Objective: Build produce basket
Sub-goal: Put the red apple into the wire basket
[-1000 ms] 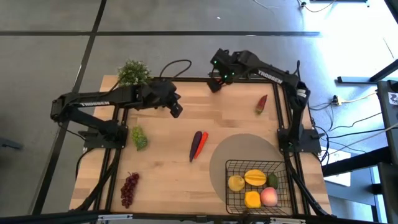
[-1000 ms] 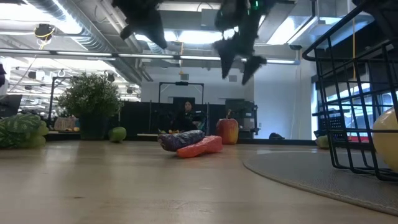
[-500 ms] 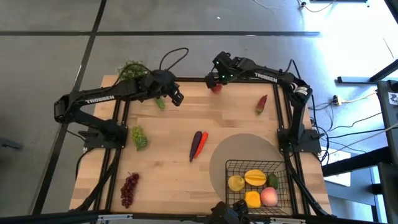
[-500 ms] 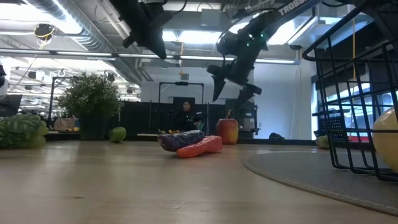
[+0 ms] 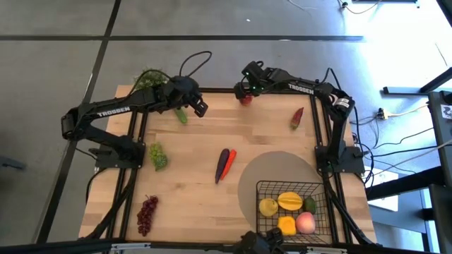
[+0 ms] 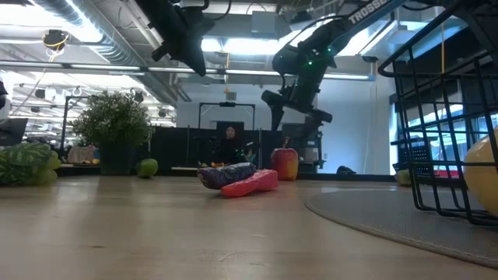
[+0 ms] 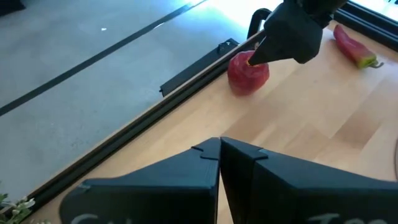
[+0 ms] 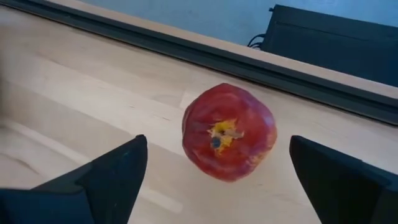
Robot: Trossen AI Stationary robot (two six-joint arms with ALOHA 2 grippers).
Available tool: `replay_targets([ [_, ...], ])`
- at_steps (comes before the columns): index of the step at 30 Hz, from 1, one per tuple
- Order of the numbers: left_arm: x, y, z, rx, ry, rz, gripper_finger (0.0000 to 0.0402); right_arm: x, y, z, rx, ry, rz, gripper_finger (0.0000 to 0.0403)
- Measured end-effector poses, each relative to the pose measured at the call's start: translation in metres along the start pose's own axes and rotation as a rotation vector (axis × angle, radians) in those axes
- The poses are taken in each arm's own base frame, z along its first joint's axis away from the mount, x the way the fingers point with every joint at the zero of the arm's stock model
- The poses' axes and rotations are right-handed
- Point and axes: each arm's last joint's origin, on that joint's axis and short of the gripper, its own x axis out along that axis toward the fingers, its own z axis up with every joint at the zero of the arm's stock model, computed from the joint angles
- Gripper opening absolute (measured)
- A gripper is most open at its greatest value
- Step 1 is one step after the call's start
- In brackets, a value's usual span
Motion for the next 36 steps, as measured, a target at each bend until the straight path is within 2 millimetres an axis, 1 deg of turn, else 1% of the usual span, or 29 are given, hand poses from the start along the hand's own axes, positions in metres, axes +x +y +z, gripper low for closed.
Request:
replay_targets([
  [8, 0.0, 0.0, 0.0, 0.0, 0.0, 0.001, 0.0, -0.002, 0.014, -0.011, 0.023, 0.003, 0.003, 0.0378],
  [17, 0.0, 0.0, 0.0, 0.0, 0.0, 0.0, 0.0, -0.005, 0.027, -0.026, 0.108, -0.061, -0.108, 0.0378],
  [22, 0.0, 0.0, 0.0, 0.0, -0.001, 0.0, 0.0, -0.004, 0.03, -0.03, 0.162, -0.063, -0.114, 0.0378],
  [27, 0.0, 0.0, 0.0, 0.0, -0.001, 0.0, 0.0, 0.007, 0.028, -0.036, 0.25, -0.043, -0.117, 0.0378],
  [33, 0.0, 0.0, 0.0, 0.0, -0.001, 0.0, 0.0, 0.011, 0.029, -0.035, 0.312, -0.085, -0.091, 0.0378],
  [36, 0.0, 0.0, 0.0, -0.001, -0.001, 0.0, 0.0, 0.013, 0.029, -0.036, 0.308, -0.09, -0.102, 0.0378],
])
